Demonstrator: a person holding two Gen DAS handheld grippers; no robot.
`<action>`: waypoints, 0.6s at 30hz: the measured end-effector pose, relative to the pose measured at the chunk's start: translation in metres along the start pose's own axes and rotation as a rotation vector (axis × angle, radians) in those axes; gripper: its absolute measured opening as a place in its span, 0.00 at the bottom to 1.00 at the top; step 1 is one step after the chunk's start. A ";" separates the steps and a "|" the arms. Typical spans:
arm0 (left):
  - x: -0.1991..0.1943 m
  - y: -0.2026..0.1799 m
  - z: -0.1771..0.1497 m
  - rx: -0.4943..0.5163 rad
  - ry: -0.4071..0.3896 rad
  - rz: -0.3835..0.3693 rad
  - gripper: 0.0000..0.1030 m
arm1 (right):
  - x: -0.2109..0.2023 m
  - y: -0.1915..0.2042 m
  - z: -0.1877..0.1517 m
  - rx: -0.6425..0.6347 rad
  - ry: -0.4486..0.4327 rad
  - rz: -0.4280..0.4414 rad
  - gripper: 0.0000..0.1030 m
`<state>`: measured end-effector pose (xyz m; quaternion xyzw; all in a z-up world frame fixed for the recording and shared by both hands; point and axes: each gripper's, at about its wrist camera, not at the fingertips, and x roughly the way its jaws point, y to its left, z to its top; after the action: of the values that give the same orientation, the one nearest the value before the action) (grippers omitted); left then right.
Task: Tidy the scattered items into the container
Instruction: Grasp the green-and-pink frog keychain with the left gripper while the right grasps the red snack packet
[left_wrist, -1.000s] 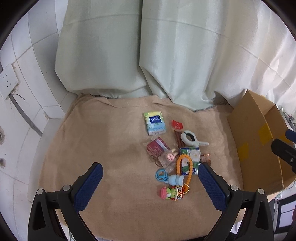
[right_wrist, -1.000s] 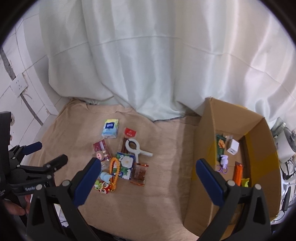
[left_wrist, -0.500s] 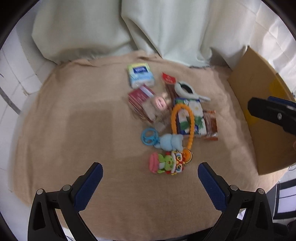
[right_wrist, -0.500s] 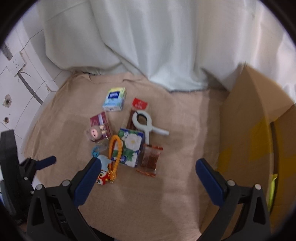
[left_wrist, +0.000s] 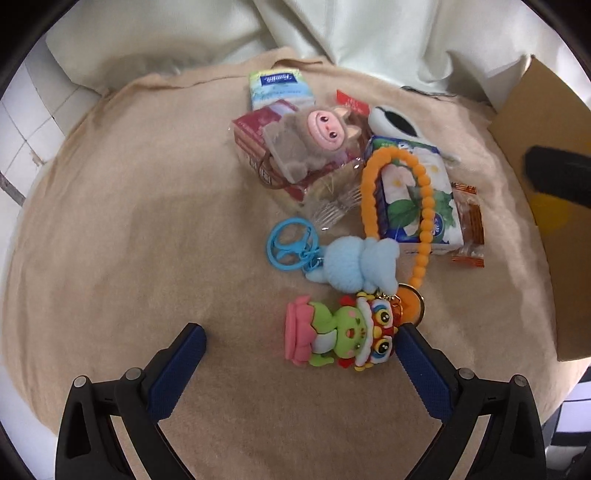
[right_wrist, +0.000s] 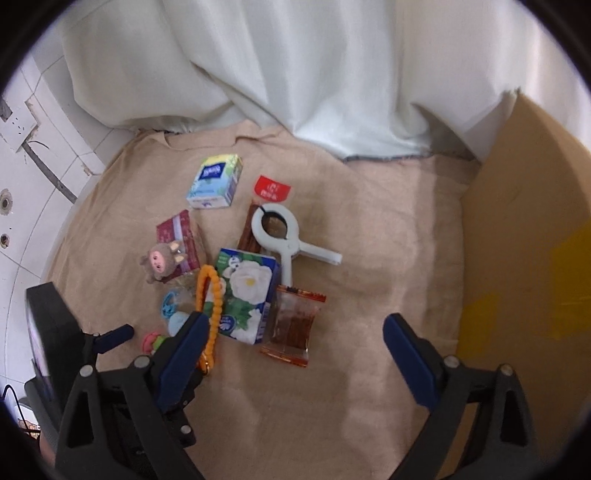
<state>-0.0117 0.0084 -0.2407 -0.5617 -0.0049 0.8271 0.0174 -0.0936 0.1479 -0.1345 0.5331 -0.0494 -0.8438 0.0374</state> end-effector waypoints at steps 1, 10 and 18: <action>0.000 -0.001 -0.001 0.005 -0.009 -0.001 0.94 | 0.006 -0.001 -0.001 0.003 0.015 -0.002 0.85; -0.019 0.018 -0.007 -0.043 -0.045 -0.046 0.57 | 0.039 -0.011 -0.010 0.046 0.086 0.009 0.73; -0.020 0.014 -0.009 -0.028 -0.057 -0.035 0.57 | 0.049 -0.010 -0.009 0.071 0.095 0.016 0.70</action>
<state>0.0037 -0.0063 -0.2263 -0.5378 -0.0268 0.8423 0.0240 -0.1064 0.1522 -0.1837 0.5730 -0.0816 -0.8150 0.0273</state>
